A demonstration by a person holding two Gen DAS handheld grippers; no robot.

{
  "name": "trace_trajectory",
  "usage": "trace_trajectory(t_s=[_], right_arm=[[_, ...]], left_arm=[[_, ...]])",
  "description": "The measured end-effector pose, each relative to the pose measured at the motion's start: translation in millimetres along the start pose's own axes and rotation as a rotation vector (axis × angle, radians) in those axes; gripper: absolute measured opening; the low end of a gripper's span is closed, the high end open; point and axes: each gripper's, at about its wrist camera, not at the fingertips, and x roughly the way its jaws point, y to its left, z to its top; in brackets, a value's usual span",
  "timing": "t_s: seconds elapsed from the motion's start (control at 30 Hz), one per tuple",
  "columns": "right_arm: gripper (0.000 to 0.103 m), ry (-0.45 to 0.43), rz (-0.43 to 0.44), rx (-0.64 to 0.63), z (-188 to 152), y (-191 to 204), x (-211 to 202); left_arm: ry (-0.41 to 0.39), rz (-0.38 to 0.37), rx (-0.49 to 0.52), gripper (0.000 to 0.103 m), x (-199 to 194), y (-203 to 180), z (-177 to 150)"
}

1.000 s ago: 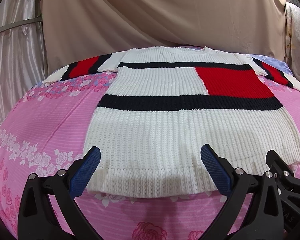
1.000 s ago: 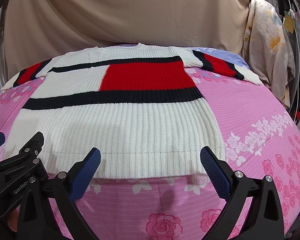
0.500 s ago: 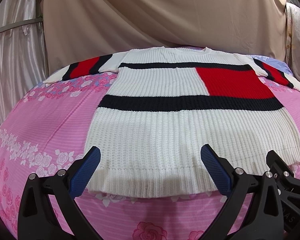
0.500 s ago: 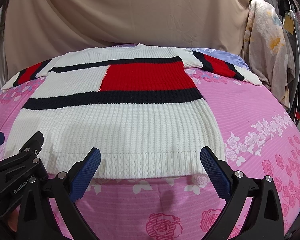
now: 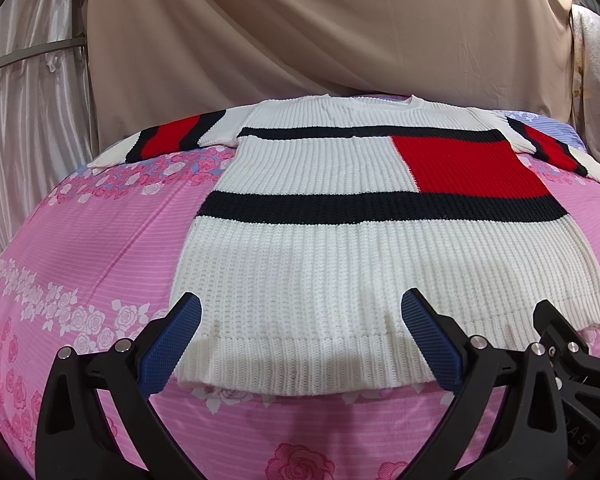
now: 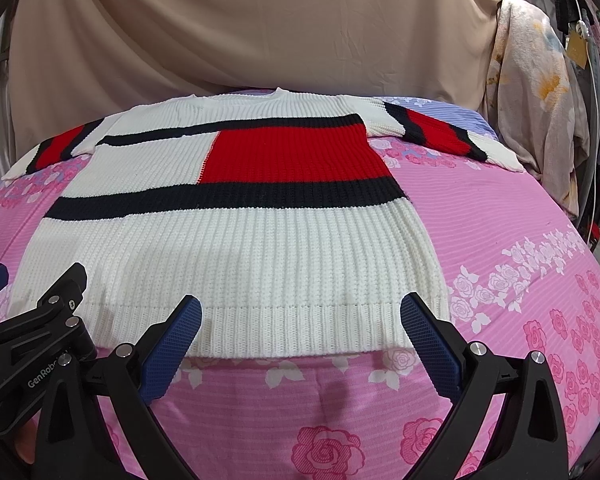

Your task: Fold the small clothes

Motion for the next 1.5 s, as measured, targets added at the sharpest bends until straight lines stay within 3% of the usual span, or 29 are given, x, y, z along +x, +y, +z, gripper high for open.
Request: trace_trajectory(t_s=[1.17,1.3,1.5], right_arm=[[0.098,0.007,0.028,0.026,1.2,-5.2,-0.3],[0.098,0.052,0.137,0.085,7.5,-35.7,4.3],[0.098,0.041,0.07,0.22,54.6,-151.1,35.7]], left_arm=[[-0.004,-0.021,-0.001,0.098,0.4,4.2,2.8],[-0.023,-0.102,-0.026,0.098,-6.0,13.7,8.4],[-0.037,-0.147,-0.018,0.098,-10.5,20.4,40.0]])
